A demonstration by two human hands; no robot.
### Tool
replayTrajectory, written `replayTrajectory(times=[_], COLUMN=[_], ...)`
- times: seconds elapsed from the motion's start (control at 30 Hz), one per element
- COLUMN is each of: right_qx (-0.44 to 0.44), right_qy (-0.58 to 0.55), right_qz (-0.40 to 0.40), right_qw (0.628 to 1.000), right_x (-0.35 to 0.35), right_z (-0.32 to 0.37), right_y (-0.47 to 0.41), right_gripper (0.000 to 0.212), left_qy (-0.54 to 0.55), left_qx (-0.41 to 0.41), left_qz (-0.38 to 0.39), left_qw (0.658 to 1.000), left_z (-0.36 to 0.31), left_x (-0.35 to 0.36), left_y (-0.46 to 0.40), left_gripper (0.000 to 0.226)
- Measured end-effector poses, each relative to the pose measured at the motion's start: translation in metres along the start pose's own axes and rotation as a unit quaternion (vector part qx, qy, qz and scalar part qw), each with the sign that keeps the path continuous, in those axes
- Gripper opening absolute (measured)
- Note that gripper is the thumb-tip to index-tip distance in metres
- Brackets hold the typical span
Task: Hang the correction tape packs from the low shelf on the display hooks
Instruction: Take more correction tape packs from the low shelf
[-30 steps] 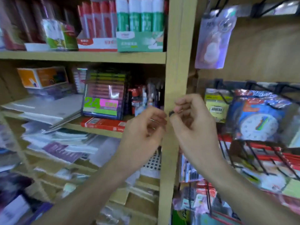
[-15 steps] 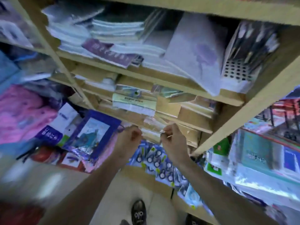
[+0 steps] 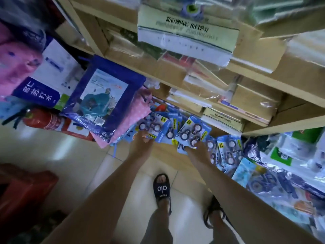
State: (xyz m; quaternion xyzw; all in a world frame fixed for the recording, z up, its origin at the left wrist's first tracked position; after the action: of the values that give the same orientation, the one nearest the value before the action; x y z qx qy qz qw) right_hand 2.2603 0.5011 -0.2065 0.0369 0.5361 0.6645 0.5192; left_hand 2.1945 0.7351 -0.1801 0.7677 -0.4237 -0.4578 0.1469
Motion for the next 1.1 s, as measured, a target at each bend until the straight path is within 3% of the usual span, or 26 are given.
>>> replayTrajectory(times=[0.07,0.13,0.23,0.33,0.43,0.53,0.7,0.83,1.0,1.1], right_qx=[0.030,0.041,0.080,0.139,0.189,0.211,0.199,0.184,0.191,0.161], right_qy=[-0.005,-0.005,-0.023,-0.034,-0.034,-0.016,-0.026,-0.036,-0.052,-0.084], right_qz=[0.002,-0.013,-0.041,-0.081,-0.116,-0.133,-0.162,-0.156,-0.162,-0.158], right_qw=[1.000,0.999,0.996,0.986,0.974,0.968,0.966,0.970,0.967,0.971], right_x=[0.013,0.026,0.044,0.050,0.053,0.051,0.042,0.040,0.035,0.029], right_z=[-0.010,-0.019,-0.034,-0.042,-0.048,-0.048,-0.061,-0.069,-0.076,-0.078], right_y=[-0.020,-0.047,-0.088,-0.119,-0.144,-0.161,-0.177,-0.181,-0.183,-0.181], right_gripper=[0.072,0.075,0.092,0.112,0.117,0.116,0.102,0.103,0.112,0.090], left_qy=[0.017,0.035,0.108,0.138,0.205,0.317,0.342,0.351,0.282,0.169], left_qx=[-0.059,-0.112,-0.173,-0.243,-0.289,-0.335,-0.320,-0.288,-0.184,-0.094], left_qz=[0.013,0.024,0.036,0.014,0.043,0.067,0.035,0.030,0.016,0.040], left_qw=[0.998,0.993,0.978,0.960,0.934,0.885,0.883,0.891,0.941,0.980], left_z=[0.024,0.040,0.056,0.081,0.095,0.099,0.098,0.093,0.087,0.082], left_x=[0.022,0.040,0.065,0.081,0.101,0.119,0.126,0.128,0.118,0.119], left_y=[-0.027,-0.049,-0.077,-0.103,-0.127,-0.141,-0.150,-0.153,-0.152,-0.146], left_gripper=[0.048,0.062,0.059,0.083,0.070,0.053,0.050,0.028,0.046,0.048])
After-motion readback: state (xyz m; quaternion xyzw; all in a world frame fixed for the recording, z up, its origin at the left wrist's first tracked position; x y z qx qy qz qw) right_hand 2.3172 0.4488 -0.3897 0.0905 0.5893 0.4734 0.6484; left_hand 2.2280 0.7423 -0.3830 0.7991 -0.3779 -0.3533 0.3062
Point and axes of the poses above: each hand's wrist, its own y-axis away from the middle knuckle, its own x-axis out of the palm, z = x × y, the point moved 7 cm from there along -y, towards the middle knuckle, and after that the axes turned 4 degrees about -z, right-handed, at the moved point
